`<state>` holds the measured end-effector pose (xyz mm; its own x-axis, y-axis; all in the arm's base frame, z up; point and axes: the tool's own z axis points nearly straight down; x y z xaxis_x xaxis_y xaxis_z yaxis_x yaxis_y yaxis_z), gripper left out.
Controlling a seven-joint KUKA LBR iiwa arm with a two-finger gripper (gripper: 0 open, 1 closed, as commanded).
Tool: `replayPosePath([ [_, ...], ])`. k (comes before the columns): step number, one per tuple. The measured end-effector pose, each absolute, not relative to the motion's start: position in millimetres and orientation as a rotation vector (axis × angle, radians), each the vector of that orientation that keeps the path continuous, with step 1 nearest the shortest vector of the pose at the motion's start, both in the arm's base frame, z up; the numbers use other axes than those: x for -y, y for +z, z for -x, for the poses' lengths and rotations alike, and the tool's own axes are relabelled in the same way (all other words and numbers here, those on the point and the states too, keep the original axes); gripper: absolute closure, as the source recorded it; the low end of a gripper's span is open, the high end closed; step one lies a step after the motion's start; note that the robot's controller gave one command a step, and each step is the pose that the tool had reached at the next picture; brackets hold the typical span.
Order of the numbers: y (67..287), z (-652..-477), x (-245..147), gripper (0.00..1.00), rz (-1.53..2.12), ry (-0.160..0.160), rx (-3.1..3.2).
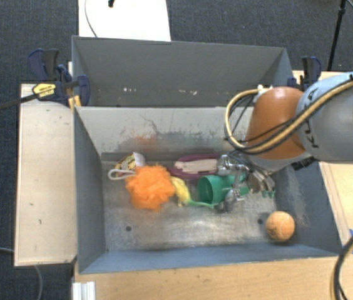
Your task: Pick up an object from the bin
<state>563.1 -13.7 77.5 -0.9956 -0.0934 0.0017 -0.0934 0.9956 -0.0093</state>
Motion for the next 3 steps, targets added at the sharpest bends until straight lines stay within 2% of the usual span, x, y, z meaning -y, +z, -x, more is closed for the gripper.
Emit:
replayPosePath([
  [1, 80.7, -561.6, 13.8, 1.0, -0.144, 0.01, 3.134],
  [3, 110.4, -562.3, 10.7, 1.0, -0.147, 0.001, 3.141],
])
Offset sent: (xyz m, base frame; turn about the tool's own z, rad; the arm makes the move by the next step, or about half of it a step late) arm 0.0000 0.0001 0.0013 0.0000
